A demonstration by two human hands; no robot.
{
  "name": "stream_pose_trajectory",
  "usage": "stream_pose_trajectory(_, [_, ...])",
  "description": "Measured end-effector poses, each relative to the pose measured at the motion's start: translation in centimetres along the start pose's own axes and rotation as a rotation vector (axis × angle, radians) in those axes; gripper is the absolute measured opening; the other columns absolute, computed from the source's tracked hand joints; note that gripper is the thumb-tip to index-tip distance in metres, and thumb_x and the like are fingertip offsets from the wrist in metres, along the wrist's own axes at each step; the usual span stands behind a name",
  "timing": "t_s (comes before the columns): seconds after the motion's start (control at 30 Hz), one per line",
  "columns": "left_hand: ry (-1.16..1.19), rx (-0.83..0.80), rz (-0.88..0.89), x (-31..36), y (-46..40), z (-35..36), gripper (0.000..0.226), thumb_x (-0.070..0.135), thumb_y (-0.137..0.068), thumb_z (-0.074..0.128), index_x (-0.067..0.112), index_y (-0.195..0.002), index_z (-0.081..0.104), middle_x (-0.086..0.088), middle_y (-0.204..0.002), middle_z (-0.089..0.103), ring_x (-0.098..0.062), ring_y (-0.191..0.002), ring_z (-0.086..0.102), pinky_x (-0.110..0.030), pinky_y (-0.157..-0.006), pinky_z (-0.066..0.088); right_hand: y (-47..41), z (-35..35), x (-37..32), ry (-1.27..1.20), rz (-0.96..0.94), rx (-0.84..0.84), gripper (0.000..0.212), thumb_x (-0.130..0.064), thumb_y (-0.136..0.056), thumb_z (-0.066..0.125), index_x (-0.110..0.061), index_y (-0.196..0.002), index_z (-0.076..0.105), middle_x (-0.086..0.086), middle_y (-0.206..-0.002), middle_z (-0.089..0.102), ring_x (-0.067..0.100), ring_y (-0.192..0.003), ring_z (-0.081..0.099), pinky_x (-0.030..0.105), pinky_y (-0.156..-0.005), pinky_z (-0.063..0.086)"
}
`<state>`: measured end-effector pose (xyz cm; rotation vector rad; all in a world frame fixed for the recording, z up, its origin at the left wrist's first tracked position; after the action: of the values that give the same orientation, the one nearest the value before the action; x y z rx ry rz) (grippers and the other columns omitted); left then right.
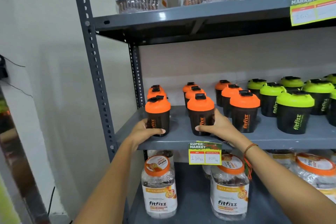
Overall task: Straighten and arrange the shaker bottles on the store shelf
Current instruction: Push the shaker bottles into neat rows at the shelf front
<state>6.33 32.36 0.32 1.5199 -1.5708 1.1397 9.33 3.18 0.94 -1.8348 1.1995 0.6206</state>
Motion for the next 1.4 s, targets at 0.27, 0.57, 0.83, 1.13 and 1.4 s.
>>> stream_pose_trajectory(0.27, [-0.189, 0.244, 0.054, -0.4, 1.2, 0.3, 0.065, 0.068, -0.045, 0.08, 0.039, -0.098, 0.058, 0.01, -0.108, 0.07, -0.015, -0.099, 0.064, -0.044, -0.09, 0.052, -0.6, 0.0, 0.2, -0.076, -0.02, -0.076, 0.08, -0.041, -0.066, 0.088, -0.025, -0.133, 0.047, 0.0, -0.131, 0.063, 0.018, -0.118, 0.06, 0.045, -0.098, 0.053])
stream_pose_trajectory(0.57, [-0.268, 0.338, 0.077, -0.3, 2.1, 0.3, 0.053, 0.079, -0.043, 0.073, 0.046, -0.08, 0.052, 0.011, -0.106, 0.071, -0.013, -0.094, 0.064, -0.043, -0.083, 0.054, -0.5, -0.1, 0.5, -0.049, -0.05, -0.016, 0.083, -0.04, -0.066, 0.089, -0.025, -0.135, 0.045, -0.007, -0.12, 0.062, 0.01, -0.105, 0.06, 0.024, -0.082, 0.05])
stream_pose_trajectory(0.83, [-0.256, 0.335, 0.083, -0.5, 1.9, 0.6, 0.055, 0.08, -0.044, 0.072, 0.046, -0.083, 0.053, 0.017, -0.098, 0.066, -0.009, -0.088, 0.061, -0.037, -0.076, 0.052, -0.8, 0.0, 0.8, -0.05, -0.065, -0.029, 0.077, -0.048, -0.063, 0.087, -0.037, -0.124, 0.041, -0.013, -0.112, 0.06, 0.007, -0.101, 0.059, 0.027, -0.084, 0.047])
stream_pose_trajectory(1.13, [-0.244, 0.34, 0.064, -0.4, 2.0, 0.7, 0.058, 0.079, -0.044, 0.073, 0.044, -0.086, 0.055, 0.018, -0.095, 0.064, -0.009, -0.087, 0.062, -0.04, -0.079, 0.054, -0.8, -0.1, 0.7, -0.084, -0.065, -0.063, 0.073, -0.042, -0.068, 0.086, -0.037, -0.124, 0.04, -0.007, -0.118, 0.062, 0.013, -0.108, 0.061, 0.03, -0.09, 0.05])
stream_pose_trajectory(1.4, [-0.194, 0.338, 0.09, -0.8, 2.1, 1.0, 0.077, 0.079, -0.043, 0.075, 0.042, -0.108, 0.056, 0.008, -0.118, 0.067, -0.014, -0.099, 0.062, -0.045, -0.089, 0.053, -0.8, -0.1, 0.9, -0.091, -0.038, -0.071, 0.08, -0.047, -0.065, 0.086, -0.032, -0.13, 0.041, -0.001, -0.13, 0.062, 0.016, -0.115, 0.06, 0.034, -0.094, 0.05])
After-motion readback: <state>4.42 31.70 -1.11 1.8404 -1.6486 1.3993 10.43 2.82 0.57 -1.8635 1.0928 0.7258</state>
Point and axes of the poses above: each hand's wrist, its own y-axis away from the middle knuckle, its own z-axis out of the palm, x = y × z, the point moved 4 cm from there along -y, towards the middle knuckle
